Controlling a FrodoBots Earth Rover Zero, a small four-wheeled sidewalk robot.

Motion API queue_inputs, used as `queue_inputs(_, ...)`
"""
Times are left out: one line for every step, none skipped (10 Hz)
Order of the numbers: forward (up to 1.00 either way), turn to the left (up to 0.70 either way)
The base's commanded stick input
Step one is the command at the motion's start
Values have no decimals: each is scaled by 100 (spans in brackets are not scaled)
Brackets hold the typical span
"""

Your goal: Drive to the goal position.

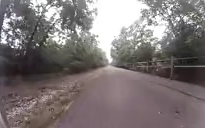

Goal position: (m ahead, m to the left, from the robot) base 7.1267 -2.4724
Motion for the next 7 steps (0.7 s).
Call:
queue_inputs(70,0)
queue_inputs(70,0)
queue_inputs(70,-1)
queue_inputs(70,-10)
queue_inputs(70,-18)
queue_inputs(70,-9)
queue_inputs(70,0)
